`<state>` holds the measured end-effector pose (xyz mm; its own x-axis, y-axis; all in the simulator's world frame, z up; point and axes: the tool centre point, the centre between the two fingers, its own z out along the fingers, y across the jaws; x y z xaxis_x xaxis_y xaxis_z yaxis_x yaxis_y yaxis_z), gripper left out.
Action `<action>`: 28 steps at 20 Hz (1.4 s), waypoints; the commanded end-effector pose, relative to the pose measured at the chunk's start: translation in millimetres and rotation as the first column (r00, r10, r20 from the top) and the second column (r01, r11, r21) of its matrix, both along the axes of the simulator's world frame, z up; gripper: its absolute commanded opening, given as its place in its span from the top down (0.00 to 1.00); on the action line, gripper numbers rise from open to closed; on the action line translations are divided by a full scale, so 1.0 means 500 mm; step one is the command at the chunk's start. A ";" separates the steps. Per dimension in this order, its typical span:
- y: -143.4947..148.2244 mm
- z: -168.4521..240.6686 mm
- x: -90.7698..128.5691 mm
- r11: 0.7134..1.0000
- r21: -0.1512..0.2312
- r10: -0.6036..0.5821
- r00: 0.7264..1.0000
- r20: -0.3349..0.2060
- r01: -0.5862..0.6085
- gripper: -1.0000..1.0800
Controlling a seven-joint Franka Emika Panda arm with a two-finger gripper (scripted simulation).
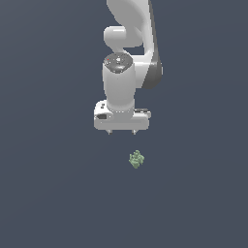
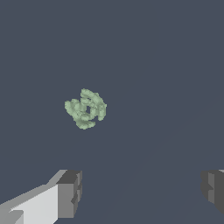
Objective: Pick up the object and move it to a goal position.
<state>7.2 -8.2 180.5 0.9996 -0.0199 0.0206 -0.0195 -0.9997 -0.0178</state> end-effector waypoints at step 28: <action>-0.005 -0.013 0.011 0.998 -0.029 -0.051 0.999 -0.009 0.051 0.04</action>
